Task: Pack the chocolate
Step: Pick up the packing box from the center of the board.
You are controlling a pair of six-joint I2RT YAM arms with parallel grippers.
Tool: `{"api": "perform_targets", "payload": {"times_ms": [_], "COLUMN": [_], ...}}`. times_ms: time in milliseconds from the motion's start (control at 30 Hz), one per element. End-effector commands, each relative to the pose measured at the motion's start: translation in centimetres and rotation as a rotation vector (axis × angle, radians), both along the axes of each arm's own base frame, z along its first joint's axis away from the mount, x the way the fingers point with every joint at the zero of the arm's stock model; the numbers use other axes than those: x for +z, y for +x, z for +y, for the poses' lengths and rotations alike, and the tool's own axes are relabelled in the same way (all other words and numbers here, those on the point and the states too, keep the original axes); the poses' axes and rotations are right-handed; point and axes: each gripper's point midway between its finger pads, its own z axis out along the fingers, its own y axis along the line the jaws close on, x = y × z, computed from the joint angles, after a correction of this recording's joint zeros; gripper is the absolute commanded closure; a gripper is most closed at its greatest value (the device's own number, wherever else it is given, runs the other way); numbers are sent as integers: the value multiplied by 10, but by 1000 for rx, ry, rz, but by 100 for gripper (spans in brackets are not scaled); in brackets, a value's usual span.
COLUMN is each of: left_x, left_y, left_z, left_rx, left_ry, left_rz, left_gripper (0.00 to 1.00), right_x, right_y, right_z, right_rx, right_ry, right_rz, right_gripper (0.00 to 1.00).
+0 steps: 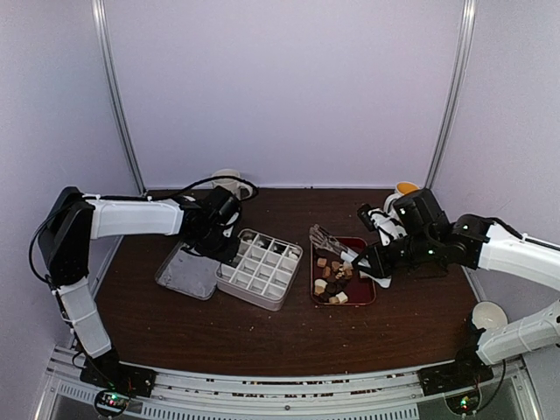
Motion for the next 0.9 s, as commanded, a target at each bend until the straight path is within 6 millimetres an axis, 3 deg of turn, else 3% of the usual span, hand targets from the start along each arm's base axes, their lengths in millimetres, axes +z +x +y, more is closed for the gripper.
{"api": "perform_targets", "payload": {"times_ms": [0,267,500,700,867], "left_x": [51,98,124,130,119], "left_y": [28,34,34,29,26], "left_z": [0,1,-2,-13,-25], "left_rx": [-52,-198,-313,-392,-460], "left_ry": [33,80,102,73,62], "left_rz": [-201,-432,-617,-666,-607], "left_gripper": [100,100,100,100,100], "right_x": [11,7,22,33,33], "right_y": [15,17,15,10,2], "right_z": [7,7,8,6,8], "right_rx": [-7,4,27,62,113], "right_ry": [14,19,53,65,70], "right_rz": [-74,-114,-175,-229,-229], "right_gripper": [82,82,81,80,81]}}
